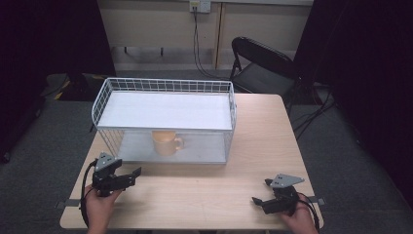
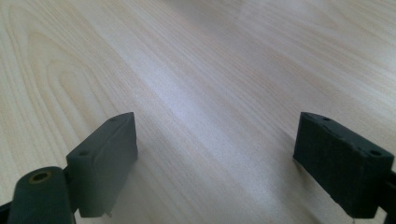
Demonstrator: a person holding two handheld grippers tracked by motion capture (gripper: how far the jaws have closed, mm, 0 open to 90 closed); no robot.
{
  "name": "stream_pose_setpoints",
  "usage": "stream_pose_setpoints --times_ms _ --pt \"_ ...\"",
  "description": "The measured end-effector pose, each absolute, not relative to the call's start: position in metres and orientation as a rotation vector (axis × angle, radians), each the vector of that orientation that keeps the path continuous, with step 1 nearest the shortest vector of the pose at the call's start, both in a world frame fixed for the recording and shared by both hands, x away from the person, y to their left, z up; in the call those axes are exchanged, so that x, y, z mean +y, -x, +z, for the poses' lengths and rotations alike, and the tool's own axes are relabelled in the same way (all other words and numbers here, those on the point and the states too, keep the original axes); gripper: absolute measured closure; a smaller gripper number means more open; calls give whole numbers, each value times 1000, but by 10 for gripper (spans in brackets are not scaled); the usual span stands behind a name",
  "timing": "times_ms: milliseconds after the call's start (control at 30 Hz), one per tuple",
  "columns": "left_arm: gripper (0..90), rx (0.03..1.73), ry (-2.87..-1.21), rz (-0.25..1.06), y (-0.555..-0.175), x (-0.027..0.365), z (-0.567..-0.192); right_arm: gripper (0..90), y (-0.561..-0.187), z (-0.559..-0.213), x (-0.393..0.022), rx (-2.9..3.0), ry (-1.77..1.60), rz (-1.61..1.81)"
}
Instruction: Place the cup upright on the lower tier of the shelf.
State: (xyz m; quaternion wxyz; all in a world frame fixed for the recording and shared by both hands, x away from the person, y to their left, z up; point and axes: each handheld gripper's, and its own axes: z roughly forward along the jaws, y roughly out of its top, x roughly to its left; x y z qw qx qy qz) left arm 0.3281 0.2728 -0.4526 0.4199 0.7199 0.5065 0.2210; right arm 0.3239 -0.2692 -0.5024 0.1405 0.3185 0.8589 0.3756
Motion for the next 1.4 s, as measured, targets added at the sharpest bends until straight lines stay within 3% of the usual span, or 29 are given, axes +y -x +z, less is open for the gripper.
stream_pose_setpoints --times_ms 1400 --pt "211 1279 -1982 549 -326 289 -489 127 -324 -502 -269 2480 -920 1085"
